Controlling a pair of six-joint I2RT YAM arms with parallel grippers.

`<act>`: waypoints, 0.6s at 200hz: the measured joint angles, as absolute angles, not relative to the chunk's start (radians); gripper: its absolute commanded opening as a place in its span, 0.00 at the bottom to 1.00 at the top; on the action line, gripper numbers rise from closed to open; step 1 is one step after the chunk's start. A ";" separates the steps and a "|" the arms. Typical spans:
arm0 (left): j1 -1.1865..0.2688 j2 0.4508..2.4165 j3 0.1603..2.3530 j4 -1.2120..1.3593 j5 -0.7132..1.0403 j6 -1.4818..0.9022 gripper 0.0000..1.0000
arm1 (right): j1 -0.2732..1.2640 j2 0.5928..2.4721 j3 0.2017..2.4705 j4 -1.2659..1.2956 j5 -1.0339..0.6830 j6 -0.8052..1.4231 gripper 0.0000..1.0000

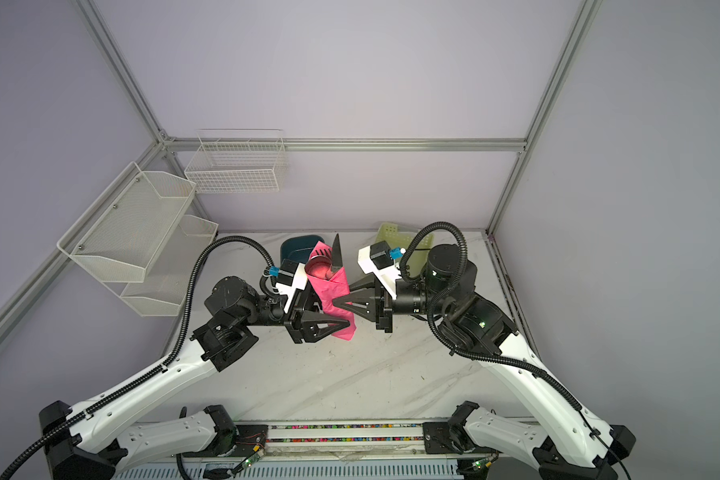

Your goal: Place the utensils on the paper napkin and roll it up

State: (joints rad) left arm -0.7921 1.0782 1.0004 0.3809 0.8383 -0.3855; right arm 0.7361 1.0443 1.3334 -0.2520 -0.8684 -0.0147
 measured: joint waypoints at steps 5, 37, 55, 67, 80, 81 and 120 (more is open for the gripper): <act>-0.792 1.075 1.000 0.380 0.837 -0.385 0.51 | 0.736 1.044 1.333 -0.252 -0.868 -0.015 0.00; -0.792 1.048 1.000 0.364 0.818 -0.382 0.45 | 0.743 1.044 1.333 -0.260 -0.862 -0.016 0.00; -0.790 1.036 1.000 0.352 0.797 -0.382 0.39 | 0.746 1.044 1.333 -0.262 -0.860 -0.017 0.00; -0.788 1.032 1.000 0.347 0.792 -0.379 0.38 | 0.748 1.043 1.333 -0.265 -0.858 -0.018 0.00; -0.788 1.032 1.000 0.343 0.786 -0.379 0.38 | 0.748 1.042 1.333 -0.268 -0.855 -0.020 0.00; -0.788 1.032 1.000 0.343 0.785 -0.379 0.38 | 0.748 1.042 1.333 -0.269 -0.854 -0.020 0.00; -0.788 1.030 1.000 0.332 0.781 -0.375 0.49 | 0.747 1.042 1.333 -0.278 -0.836 -0.024 0.00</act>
